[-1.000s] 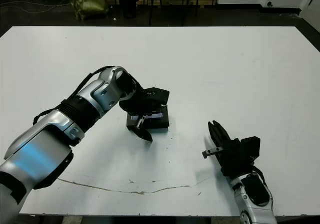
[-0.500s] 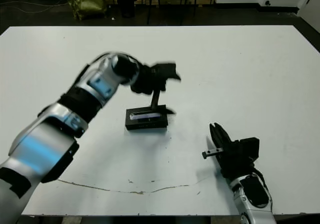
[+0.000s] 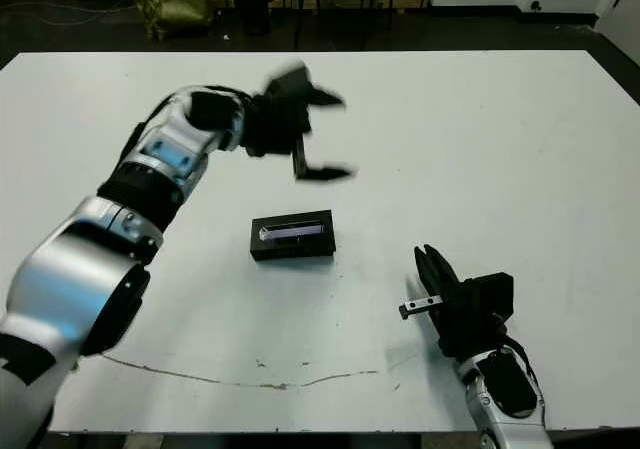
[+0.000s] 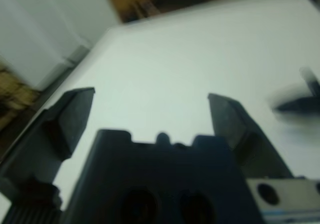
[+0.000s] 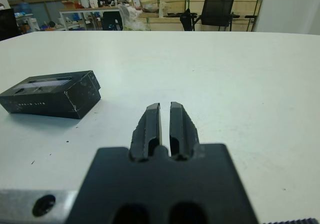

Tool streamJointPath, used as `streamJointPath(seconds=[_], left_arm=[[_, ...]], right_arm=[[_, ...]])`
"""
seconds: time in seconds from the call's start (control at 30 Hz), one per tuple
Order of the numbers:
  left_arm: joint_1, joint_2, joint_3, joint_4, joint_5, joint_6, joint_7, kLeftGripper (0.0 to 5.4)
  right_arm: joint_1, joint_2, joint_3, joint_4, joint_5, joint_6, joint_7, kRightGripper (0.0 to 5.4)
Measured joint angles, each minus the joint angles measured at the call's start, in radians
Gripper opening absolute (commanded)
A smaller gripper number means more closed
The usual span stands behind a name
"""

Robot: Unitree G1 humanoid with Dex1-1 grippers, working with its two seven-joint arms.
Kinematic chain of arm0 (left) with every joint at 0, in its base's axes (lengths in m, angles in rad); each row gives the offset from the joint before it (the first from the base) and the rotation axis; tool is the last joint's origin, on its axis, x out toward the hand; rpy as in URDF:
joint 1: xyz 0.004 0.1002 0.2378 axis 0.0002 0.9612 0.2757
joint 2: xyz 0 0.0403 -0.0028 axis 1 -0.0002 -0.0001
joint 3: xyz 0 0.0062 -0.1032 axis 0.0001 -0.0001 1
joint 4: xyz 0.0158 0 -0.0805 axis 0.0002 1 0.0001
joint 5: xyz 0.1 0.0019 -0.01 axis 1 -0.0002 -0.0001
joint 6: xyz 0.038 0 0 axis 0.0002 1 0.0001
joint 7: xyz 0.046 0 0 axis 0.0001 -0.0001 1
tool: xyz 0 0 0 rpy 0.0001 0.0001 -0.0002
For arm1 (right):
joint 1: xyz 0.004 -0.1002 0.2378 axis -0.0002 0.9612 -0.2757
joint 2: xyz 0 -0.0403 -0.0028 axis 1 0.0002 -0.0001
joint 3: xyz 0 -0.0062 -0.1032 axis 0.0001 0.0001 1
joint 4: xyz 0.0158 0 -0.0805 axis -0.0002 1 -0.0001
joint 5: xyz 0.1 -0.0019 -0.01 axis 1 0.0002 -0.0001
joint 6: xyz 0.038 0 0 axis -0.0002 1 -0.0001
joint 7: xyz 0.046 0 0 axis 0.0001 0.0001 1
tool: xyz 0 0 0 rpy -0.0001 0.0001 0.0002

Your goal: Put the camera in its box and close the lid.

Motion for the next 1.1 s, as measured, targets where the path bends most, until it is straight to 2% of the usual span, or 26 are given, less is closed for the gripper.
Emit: streamJointPath(seconds=[0.1,0.27,0.43,0.63,0.9,1.1], left_arm=[[0.201,-0.027,0.028,-0.245,-0.022,0.013,0.147,4.01],[0.519,-0.032,0.0,-0.632,-0.033,0.096,0.266,2.77],[0.713,-0.053,-0.045,-0.789,-0.051,0.141,0.343,1.52],[0.796,-0.088,-0.1,-0.835,-0.041,0.141,0.441,0.01],[0.83,-0.19,-0.143,-0.797,-0.061,0.128,0.528,0.01],[0.79,-0.196,-0.167,-0.747,-0.058,0.168,0.651,0.01]], right_arm=[[0.0,0.002,-0.002,0.0,0.013,0.001,0.0,0.0],[-0.003,0.008,-0.001,0.014,0.017,0.002,-0.002,0.0],[-0.011,0.014,0.004,0.048,0.018,-0.011,0.002,0.0],[-0.012,0.014,0.002,0.052,0.027,-0.018,0.008,0.0],[-0.004,0.016,0.005,0.042,0.021,-0.013,-0.017,0.0],[0.017,0.015,0.013,-0.017,0.008,0.025,-0.037,0.0]])
